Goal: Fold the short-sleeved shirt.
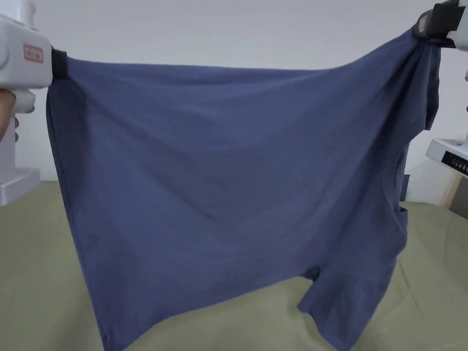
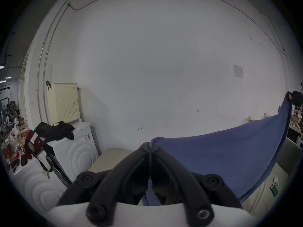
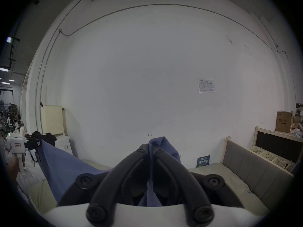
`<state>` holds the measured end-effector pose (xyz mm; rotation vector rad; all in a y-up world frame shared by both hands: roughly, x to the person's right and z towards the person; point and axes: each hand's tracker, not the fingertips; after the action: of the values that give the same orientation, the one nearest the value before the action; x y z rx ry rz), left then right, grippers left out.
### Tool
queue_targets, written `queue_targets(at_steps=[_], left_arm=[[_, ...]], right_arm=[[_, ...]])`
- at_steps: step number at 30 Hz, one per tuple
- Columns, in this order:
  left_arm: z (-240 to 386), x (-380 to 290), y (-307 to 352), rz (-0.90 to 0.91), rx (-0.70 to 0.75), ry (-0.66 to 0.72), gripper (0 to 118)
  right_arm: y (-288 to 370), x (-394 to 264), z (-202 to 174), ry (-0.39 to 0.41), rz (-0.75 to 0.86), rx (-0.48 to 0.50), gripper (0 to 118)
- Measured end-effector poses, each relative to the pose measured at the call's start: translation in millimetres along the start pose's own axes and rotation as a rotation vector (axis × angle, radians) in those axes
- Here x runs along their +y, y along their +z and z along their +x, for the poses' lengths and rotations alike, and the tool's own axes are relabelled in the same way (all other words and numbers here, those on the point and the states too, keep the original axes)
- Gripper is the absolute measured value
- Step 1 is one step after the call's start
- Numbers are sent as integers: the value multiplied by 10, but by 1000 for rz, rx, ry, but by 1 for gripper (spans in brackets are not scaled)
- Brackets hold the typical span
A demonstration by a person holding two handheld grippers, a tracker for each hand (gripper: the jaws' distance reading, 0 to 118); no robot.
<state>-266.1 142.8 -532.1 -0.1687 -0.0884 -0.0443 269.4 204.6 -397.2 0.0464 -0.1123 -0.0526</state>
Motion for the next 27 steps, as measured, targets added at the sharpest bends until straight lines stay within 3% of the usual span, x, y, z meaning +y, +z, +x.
queue_targets(at_steps=[4,10,13,17,21,27], left_arm=[[-45,-46,-260,-2,13,-18,0],[95,-948,-582,-82,16,-5,0],[89,-1256,-615,-90,22,9,0],[15,-1430,-423,-103,-3,23,0],[109,-1511,299,-119,-48,-20,0],[59,-2255,1259,-230,-124,-71,0]], right_arm=[[-271,-232,7,-20,-9,7,6],[-641,-1101,40,-47,-163,-29,6],[-618,-1355,81,-39,-150,-40,6],[-295,-1335,164,-59,-137,0,6],[269,-1385,208,-62,-155,47,6],[1430,-2008,239,-56,-242,98,6]])
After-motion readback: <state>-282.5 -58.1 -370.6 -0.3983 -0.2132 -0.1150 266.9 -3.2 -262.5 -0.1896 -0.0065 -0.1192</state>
